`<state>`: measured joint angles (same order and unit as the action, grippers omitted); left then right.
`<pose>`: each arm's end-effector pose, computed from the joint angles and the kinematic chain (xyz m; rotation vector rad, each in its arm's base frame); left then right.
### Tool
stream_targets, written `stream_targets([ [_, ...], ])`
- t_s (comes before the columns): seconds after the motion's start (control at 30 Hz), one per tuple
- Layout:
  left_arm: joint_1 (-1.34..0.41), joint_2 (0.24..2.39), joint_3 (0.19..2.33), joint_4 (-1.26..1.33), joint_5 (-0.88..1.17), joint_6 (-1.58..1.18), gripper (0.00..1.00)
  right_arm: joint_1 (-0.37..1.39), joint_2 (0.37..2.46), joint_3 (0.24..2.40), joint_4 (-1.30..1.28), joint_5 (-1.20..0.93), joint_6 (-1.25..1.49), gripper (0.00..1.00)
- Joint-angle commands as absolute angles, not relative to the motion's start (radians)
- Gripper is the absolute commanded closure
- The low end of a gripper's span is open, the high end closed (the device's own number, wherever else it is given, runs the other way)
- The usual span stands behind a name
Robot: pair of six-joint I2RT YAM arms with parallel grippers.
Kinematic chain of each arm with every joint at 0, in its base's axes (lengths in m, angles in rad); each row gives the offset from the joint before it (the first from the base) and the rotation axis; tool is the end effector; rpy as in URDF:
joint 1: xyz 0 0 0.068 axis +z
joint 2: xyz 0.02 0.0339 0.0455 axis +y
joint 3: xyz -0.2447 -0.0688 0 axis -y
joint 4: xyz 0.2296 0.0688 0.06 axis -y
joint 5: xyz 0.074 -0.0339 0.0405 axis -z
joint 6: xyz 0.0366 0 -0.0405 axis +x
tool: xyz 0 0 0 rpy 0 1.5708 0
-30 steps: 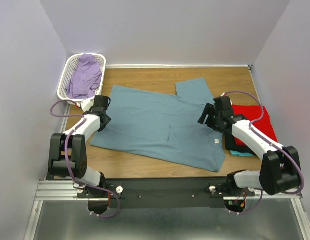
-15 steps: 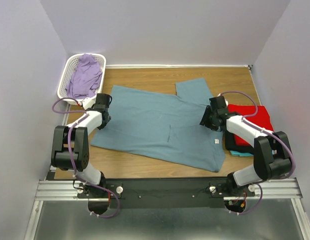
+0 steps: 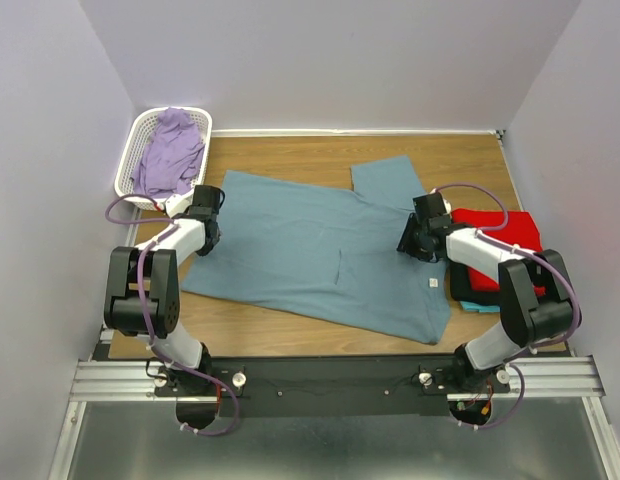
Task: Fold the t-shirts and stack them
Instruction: Fold the tshirt
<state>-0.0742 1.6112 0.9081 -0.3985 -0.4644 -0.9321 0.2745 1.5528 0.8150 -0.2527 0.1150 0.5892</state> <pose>0.2925 -0.0053 0.1601 -1.1706 2.2191 0.2302 0.2768 0.0736 0.1558 0.4449 2.5232 0.1862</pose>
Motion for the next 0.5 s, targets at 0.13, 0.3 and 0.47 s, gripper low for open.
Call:
stream_targets([
  [0.13,-0.080,1.632,0.927,-0.408,-0.509,-0.945,0.85,0.281,1.582,0.844,-0.219,0.160,0.577,0.52],
  [0.3,-0.080,1.629,0.931,-0.405,-0.502,-0.936,1.00,0.284,1.586,0.845,-0.218,0.160,0.578,0.59],
  [0.47,-0.080,1.626,0.925,-0.403,-0.500,-0.927,1.00,0.285,1.595,0.845,-0.213,0.149,0.583,0.73],
])
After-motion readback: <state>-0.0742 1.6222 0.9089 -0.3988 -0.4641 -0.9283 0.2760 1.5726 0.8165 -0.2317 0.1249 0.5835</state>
